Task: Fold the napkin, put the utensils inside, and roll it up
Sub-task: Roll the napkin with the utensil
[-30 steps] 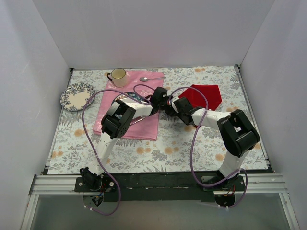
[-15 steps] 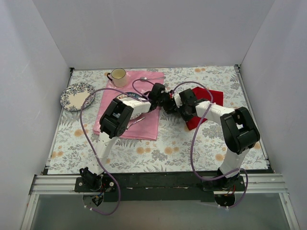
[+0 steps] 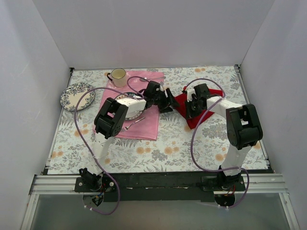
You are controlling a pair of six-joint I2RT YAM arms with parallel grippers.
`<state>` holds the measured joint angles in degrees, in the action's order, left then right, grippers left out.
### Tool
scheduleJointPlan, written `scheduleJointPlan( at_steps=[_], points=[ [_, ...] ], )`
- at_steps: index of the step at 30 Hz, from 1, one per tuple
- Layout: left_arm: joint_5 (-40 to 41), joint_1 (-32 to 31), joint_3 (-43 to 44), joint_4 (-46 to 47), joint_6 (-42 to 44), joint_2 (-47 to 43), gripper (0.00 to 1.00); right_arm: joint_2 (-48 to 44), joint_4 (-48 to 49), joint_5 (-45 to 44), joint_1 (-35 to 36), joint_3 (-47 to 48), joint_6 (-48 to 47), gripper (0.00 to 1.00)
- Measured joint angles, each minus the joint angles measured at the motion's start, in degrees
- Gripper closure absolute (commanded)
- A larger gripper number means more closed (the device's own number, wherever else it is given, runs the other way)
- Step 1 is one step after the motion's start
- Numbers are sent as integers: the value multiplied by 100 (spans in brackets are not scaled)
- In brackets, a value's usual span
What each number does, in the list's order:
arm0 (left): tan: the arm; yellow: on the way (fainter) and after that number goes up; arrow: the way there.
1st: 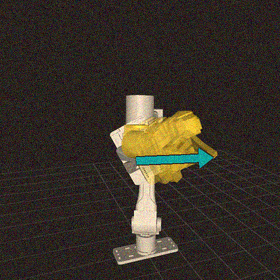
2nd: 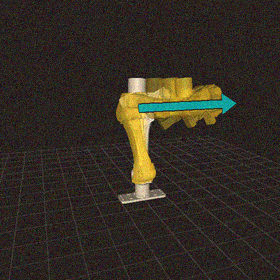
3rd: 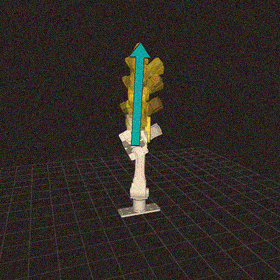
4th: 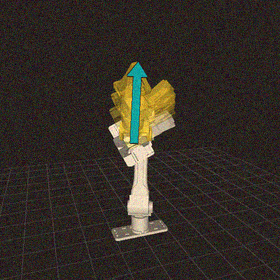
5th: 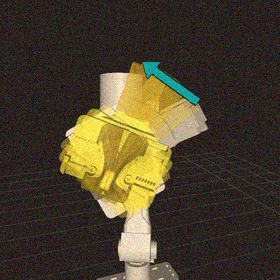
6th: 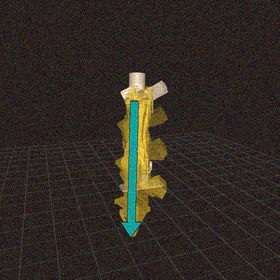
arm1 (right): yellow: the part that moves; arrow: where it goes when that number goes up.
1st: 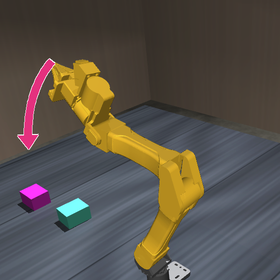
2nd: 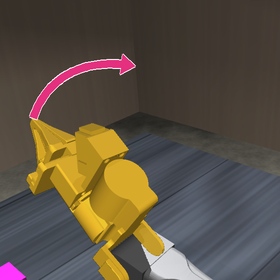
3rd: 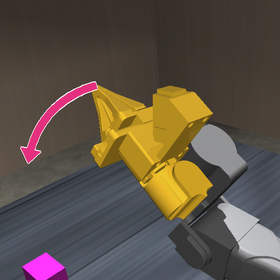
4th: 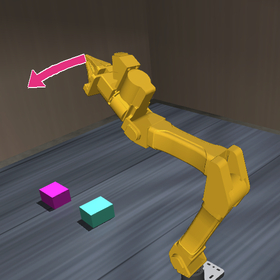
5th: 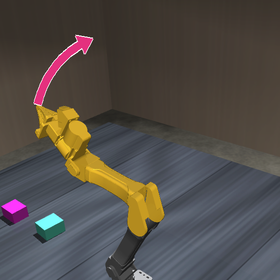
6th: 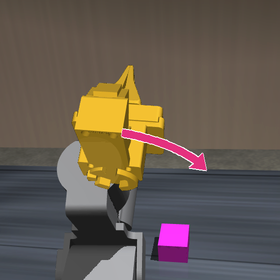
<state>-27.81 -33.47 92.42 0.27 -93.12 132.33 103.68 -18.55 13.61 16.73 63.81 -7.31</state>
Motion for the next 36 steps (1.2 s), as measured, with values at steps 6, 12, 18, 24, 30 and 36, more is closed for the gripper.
scheduleJointPlan(
  at_steps=[6, 12, 18, 24, 30, 36],
  points=[
    [175, 0, -507, -96, 352, -444, 35, 354, -96, 813, -358, 284, 293, 99],
    [120, -11, -1123, 42, 557, -828, 30, 695, -105, 1646, -675, 481, 546, 99],
    [-144, -44, -1180, 446, 293, -776, 26, 970, -87, 2376, -944, 566, 697, 99],
    [-114, -136, -741, 595, -334, -389, 32, 1021, -63, 2583, -1012, 566, 719, 99],
    [-46, -197, -179, 619, -944, 68, 36, 1021, -63, 2577, -1012, 566, 715, 99],
    [114, -219, 46, 540, -1158, 249, 58, 966, -66, 2476, -979, 540, 717, 97]
  ],
)
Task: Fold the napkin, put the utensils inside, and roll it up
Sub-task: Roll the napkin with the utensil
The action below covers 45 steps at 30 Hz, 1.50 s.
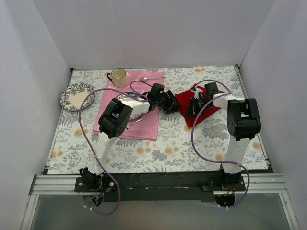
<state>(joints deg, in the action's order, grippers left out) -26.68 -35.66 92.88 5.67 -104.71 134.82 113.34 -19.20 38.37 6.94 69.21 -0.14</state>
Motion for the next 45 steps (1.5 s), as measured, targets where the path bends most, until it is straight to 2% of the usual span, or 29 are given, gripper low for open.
scheduleJointPlan(
  at_steps=[2, 5, 8, 9, 15, 22, 30, 37, 43, 45],
  points=[
    [74, -7, 2, -42, -4, 31, 69, -55, -24, -125, 46, -20, -4, 94],
    [96, -4, 17, -68, -20, 94, 72, -164, -74, -424, 173, -35, -26, 88],
    [118, -7, 17, -81, 22, 94, 79, -284, -153, -772, 354, -37, -68, 78],
    [125, -9, 17, -98, 39, 94, 81, -326, -188, -892, 426, -39, -92, 71],
    [105, -7, -31, -101, 96, 94, 83, -654, -402, -1853, 1025, -39, -201, 47],
    [13, 15, -140, 63, 76, 94, 84, -1178, -472, -3237, 1797, -37, -345, 36],
    [-273, 96, -431, 439, -197, 63, 84, -1215, -118, -4881, 2468, -92, -542, 32],
    [-400, 133, -516, 557, -328, 61, 85, -1005, 323, -5694, 2796, -238, -776, 31],
    [-437, 140, -546, 605, -439, 61, 85, -717, 610, -6059, 2787, -308, -863, 37],
    [-446, 142, -553, 612, -468, 61, 85, -710, 723, -6159, 2780, -348, -890, 44]
  ],
)
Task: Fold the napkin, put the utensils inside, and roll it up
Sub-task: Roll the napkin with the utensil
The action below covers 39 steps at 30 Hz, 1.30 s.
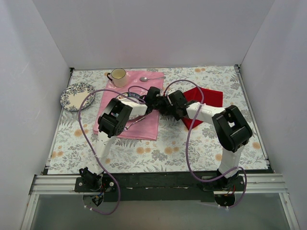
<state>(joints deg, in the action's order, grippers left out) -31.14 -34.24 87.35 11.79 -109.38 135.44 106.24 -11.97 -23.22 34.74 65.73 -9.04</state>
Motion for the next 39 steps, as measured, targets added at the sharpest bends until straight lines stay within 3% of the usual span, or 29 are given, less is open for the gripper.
scheduleJointPlan(
  at_steps=[3, 5, 11, 19, 22, 39],
  points=[
    [-11, 0, -2, 7, -33, 0, 85, 9, 190, -138, 0, -109, -31, 53],
    [-15, 0, -2, 4, -55, 0, 85, 9, 326, -208, 4, -186, -48, 66],
    [-24, 2, -2, 2, -92, 0, 81, 9, 476, -348, 20, -254, -98, 80],
    [-42, 9, 2, -87, 192, -92, 63, 144, 105, 17, -116, 59, -55, 99],
    [20, 63, 2, -275, 461, -229, 58, 262, -68, 560, -354, 284, 28, 99],
    [267, 188, -494, -527, 1471, -1298, 57, 496, -671, 3731, -1659, 815, 442, 99]
  ],
)
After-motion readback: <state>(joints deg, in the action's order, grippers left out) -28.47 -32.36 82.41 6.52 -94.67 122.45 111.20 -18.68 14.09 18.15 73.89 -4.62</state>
